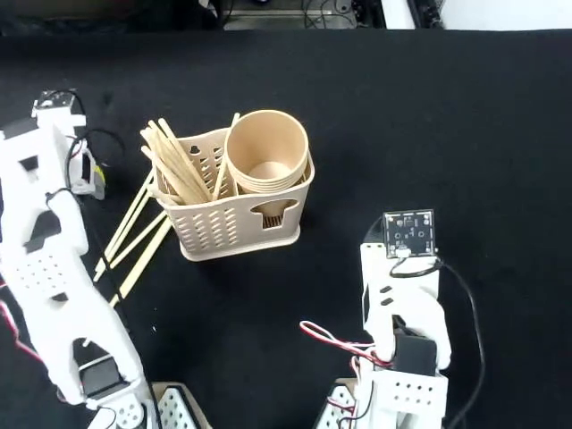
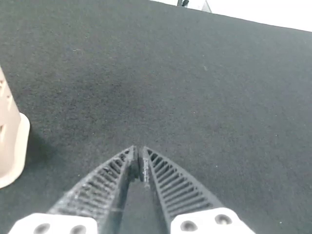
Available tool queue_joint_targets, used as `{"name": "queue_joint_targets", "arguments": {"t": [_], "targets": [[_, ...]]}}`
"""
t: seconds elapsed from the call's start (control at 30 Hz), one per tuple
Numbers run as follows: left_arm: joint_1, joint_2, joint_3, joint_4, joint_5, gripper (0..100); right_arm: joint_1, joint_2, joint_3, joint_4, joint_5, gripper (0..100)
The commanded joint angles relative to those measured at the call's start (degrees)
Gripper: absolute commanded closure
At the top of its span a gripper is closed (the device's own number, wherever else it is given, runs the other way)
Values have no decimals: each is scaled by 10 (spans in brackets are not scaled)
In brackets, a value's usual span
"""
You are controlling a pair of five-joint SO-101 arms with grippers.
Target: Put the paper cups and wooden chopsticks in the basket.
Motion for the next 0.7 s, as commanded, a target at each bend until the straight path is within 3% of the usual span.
{"name": "queue_joint_targets", "arguments": {"t": [0.0,0.27,0.47,0.57,0.67], "targets": [[-24,63,-138,71,-4,963,-3,-37,-3,-6,1,977],[5,84,-339,249,-3,971,-3,-37,-3,-6,1,977],[1,44,-382,246,-10,971,-3,-37,-3,-6,1,977],[-4,34,-378,234,-79,966,-3,-37,-3,-6,1,977],[-8,64,-375,214,-105,886,-3,-37,-3,-6,1,977]]}}
